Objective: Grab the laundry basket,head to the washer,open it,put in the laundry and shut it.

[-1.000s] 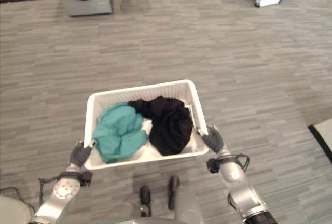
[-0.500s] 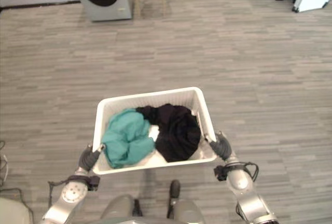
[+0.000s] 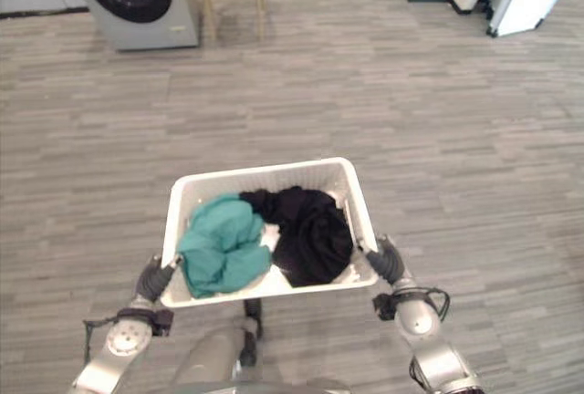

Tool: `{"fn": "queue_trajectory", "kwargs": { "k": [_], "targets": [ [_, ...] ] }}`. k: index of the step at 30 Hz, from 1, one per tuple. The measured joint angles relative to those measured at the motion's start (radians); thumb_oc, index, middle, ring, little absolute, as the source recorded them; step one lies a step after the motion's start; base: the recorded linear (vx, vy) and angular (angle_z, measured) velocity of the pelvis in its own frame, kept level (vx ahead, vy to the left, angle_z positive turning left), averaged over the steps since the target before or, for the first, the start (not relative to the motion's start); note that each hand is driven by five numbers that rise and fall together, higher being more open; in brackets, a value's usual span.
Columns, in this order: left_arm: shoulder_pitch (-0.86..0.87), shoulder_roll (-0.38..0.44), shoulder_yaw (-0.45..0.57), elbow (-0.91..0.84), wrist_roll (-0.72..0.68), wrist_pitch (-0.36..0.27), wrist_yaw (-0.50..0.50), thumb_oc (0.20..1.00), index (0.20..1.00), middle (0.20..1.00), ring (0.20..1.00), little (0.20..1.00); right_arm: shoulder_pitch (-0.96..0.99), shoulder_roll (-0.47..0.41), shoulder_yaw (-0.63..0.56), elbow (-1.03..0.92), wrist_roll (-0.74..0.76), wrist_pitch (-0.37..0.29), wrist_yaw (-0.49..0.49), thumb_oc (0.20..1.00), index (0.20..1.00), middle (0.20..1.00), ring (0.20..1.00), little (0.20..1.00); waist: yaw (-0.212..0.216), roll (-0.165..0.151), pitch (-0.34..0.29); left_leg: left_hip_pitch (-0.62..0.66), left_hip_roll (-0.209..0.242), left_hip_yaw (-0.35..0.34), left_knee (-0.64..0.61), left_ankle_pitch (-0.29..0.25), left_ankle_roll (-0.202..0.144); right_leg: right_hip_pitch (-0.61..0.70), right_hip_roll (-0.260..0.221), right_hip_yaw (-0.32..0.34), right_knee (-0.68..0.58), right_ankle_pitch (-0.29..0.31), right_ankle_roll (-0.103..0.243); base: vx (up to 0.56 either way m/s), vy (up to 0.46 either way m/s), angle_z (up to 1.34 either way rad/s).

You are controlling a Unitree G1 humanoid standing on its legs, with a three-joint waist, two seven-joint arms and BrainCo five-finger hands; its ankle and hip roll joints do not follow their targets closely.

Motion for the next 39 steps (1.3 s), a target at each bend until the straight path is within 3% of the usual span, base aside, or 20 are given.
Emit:
{"fn": "queue_trajectory", "kwargs": {
  "k": [1,2,4,7,8,10,12,14,16,17,18,19,21,23,25,27,29,34,37,39],
  "targets": [
    [-0.017,0.025,0.006,-0.008,0.000,0.000,-0.001,0.200,0.200,0.200,0.200,0.200,0.002,0.004,-0.002,-0.020,-0.002,0.000,0.000,0.200,0.200,0.200,0.200,0.200,-0.004,-0.007,-0.003,0.044,-0.029,-0.009,-0.020,-0.042,0.016,-0.102,-0.032,0.033,0.262,0.018,0.041,0.34,0.149,0.03],
    [-0.030,0.034,0.005,-0.011,0.000,0.000,0.000,0.200,0.200,0.200,0.200,0.200,-0.001,0.010,-0.008,-0.021,-0.003,-0.001,0.000,0.200,0.200,0.200,0.200,0.200,-0.016,-0.002,0.000,0.077,-0.043,-0.020,-0.044,-0.059,0.024,-0.170,-0.046,0.036,0.402,0.010,0.036,0.58,0.161,0.04],
    [-0.062,0.045,0.006,-0.019,0.000,0.000,0.004,0.200,0.200,0.200,0.200,0.200,-0.021,0.013,-0.017,-0.023,-0.003,0.000,-0.002,0.200,0.200,0.200,0.200,0.200,-0.034,0.034,0.015,0.167,-0.044,-0.050,-0.098,-0.047,0.009,-0.329,-0.053,-0.001,0.484,-0.042,0.029,0.40,0.062,0.27],
    [-0.058,0.060,0.006,-0.036,0.000,-0.002,0.002,0.200,0.200,0.200,0.200,0.200,-0.021,0.013,-0.010,-0.025,-0.003,-0.001,-0.001,0.200,0.200,0.200,0.200,0.200,-0.054,0.040,0.016,0.234,-0.038,-0.059,-0.104,-0.087,-0.019,-0.422,-0.051,-0.060,0.302,-0.053,0.031,0.39,-0.009,0.17],
    [-0.033,0.065,0.019,-0.043,0.000,-0.014,0.004,0.200,0.200,0.200,0.200,0.200,-0.028,0.010,-0.003,-0.030,-0.003,-0.008,0.001,0.200,0.200,0.200,0.200,0.200,-0.054,0.046,0.015,0.263,-0.034,-0.053,-0.102,-0.160,-0.011,-0.494,-0.029,-0.064,0.183,-0.020,0.041,0.44,-0.050,0.05],
    [-0.028,0.055,0.023,-0.030,0.000,-0.013,-0.001,0.200,0.200,0.200,0.200,0.200,-0.028,0.008,0.000,-0.025,-0.003,-0.008,0.004,0.200,0.200,0.200,0.200,0.200,-0.061,0.039,0.011,0.295,-0.042,-0.060,-0.107,-0.185,-0.029,-0.524,-0.023,-0.070,-0.002,0.044,0.037,0.49,-0.070,0.13],
    [-0.020,0.039,0.024,-0.018,0.001,-0.012,-0.006,0.200,0.200,0.200,0.200,0.200,-0.017,0.008,0.000,-0.006,-0.003,-0.006,0.014,0.200,0.200,0.200,0.200,0.200,-0.072,0.038,0.010,0.357,-0.050,-0.081,-0.107,-0.239,-0.036,-0.550,-0.020,-0.121,-0.215,0.181,0.042,0.52,-0.086,0.33],
    [-0.007,0.028,0.024,-0.016,0.001,-0.011,-0.006,0.200,0.200,0.200,0.200,0.200,-0.017,0.009,0.000,0.000,-0.003,-0.006,0.021,0.200,0.200,0.200,0.200,0.200,-0.084,0.032,0.011,0.403,-0.059,-0.085,-0.111,-0.243,-0.028,-0.551,-0.028,-0.142,-0.266,0.233,0.016,0.51,-0.105,0.33],
    [0.005,0.005,0.022,-0.008,0.008,-0.009,-0.006,0.200,0.200,0.200,0.200,0.200,-0.015,0.011,-0.002,0.025,-0.003,-0.006,0.024,0.200,0.200,0.200,0.200,0.200,-0.112,0.054,0.000,0.472,-0.024,-0.147,-0.112,-0.316,-0.066,-0.516,-0.001,-0.117,-0.260,0.294,0.012,0.55,-0.183,0.59],
    [0.003,0.000,0.016,-0.001,0.009,-0.007,-0.006,0.200,0.200,0.200,0.200,0.200,-0.016,0.011,-0.003,0.039,-0.003,-0.005,0.025,0.200,0.200,0.200,0.200,0.200,-0.113,0.063,0.000,0.493,-0.009,-0.168,-0.099,-0.326,-0.081,-0.500,0.008,-0.105,-0.243,0.341,-0.013,0.71,-0.328,0.79],
    [-0.004,-0.001,0.000,0.010,0.009,-0.004,-0.009,0.200,0.200,0.200,0.200,0.200,0.003,0.005,-0.013,0.037,-0.003,-0.005,0.025,0.200,0.200,0.200,0.200,0.200,-0.114,0.055,-0.005,0.494,0.001,-0.192,-0.022,-0.333,-0.097,-0.462,0.008,-0.089,-0.234,0.448,-0.077,0.47,-0.244,0.51],
    [-0.003,-0.018,-0.003,0.015,0.010,-0.003,-0.009,0.200,0.200,0.200,0.200,0.200,0.002,-0.008,-0.014,0.037,-0.003,-0.005,0.026,0.200,0.200,0.200,0.200,0.200,-0.112,0.068,-0.006,0.483,0.015,-0.192,0.033,-0.334,-0.111,-0.445,0.023,-0.091,-0.229,0.453,-0.113,0.45,-0.271,0.38],
    [-0.014,-0.027,-0.011,0.023,0.010,-0.003,-0.009,0.200,0.200,0.200,0.200,0.200,-0.015,-0.016,-0.022,0.046,-0.002,-0.011,0.025,0.200,0.200,0.200,0.200,0.200,-0.109,0.071,-0.009,0.336,0.048,-0.206,0.366,-0.301,-0.196,-0.394,0.031,-0.099,-0.216,0.384,-0.141,0.38,-0.286,0.26],
    [-0.022,-0.016,-0.015,0.021,0.009,-0.003,-0.011,0.200,0.200,0.200,0.200,0.200,-0.019,-0.029,-0.019,0.046,0.001,-0.014,0.025,0.200,0.200,0.200,0.200,0.200,-0.102,0.070,-0.008,0.223,0.110,-0.167,0.663,-0.205,-0.207,-0.322,0.058,-0.120,-0.223,0.327,-0.162,0.41,-0.215,0.20],
    [-0.031,-0.003,-0.017,0.020,0.008,-0.004,-0.015,0.200,0.200,0.200,0.200,0.200,-0.014,-0.014,-0.028,0.036,0.001,-0.016,0.020,0.200,0.200,0.200,0.200,0.200,-0.098,0.038,-0.008,0.163,0.115,-0.135,0.686,-0.246,-0.185,-0.255,0.055,-0.112,-0.260,0.285,-0.176,0.43,-0.105,0.22],
    [-0.049,-0.001,-0.024,0.012,0.008,-0.006,-0.015,0.200,0.200,0.200,0.200,0.200,-0.002,-0.010,-0.051,0.009,0.001,-0.017,0.019,0.200,0.200,0.200,0.200,0.200,-0.079,0.009,-0.003,0.068,0.093,-0.104,0.602,-0.280,-0.174,-0.199,0.037,-0.104,-0.301,0.252,-0.173,0.39,-0.029,0.08],
    [-0.052,-0.003,-0.025,0.010,0.007,-0.006,-0.015,0.200,0.200,0.200,0.200,0.200,-0.002,-0.015,-0.056,0.008,0.001,-0.017,0.019,0.200,0.200,0.200,0.200,0.200,-0.074,-0.001,0.005,-0.001,0.080,-0.071,0.378,-0.278,-0.150,-0.128,0.031,-0.121,-0.337,0.252,-0.147,0.47,0.003,-0.08],
    [-0.038,-0.018,-0.019,0.005,0.006,-0.004,-0.024,0.200,0.200,0.200,0.200,0.200,-0.002,-0.018,-0.050,0.029,0.001,-0.013,0.019,0.200,0.200,0.200,0.200,0.200,-0.051,0.031,0.006,-0.098,0.077,-0.056,0.000,-0.105,-0.138,0.005,0.058,-0.096,-0.379,0.170,-0.094,0.48,0.056,-0.19],
    [-0.002,-0.011,-0.015,0.000,0.006,-0.004,-0.036,0.200,0.200,0.200,0.200,0.200,0.021,-0.022,-0.037,0.027,0.001,-0.013,0.023,0.200,0.200,0.200,0.200,0.200,-0.022,0.040,-0.006,-0.085,0.079,-0.031,-0.022,-0.078,-0.105,0.105,0.059,-0.057,-0.375,0.073,-0.053,0.54,0.148,-0.29],
    [0.016,-0.007,0.007,0.000,0.006,0.001,-0.043,0.200,0.200,0.200,0.200,0.200,0.024,0.008,-0.021,0.027,0.000,-0.002,0.023,0.200,0.200,0.200,0.200,0.200,-0.003,-0.013,-0.024,-0.073,0.041,0.000,0.061,-0.038,-0.085,0.113,-0.010,-0.012,-0.296,0.016,-0.019,0.46,0.192,-0.41]
  ]
}}
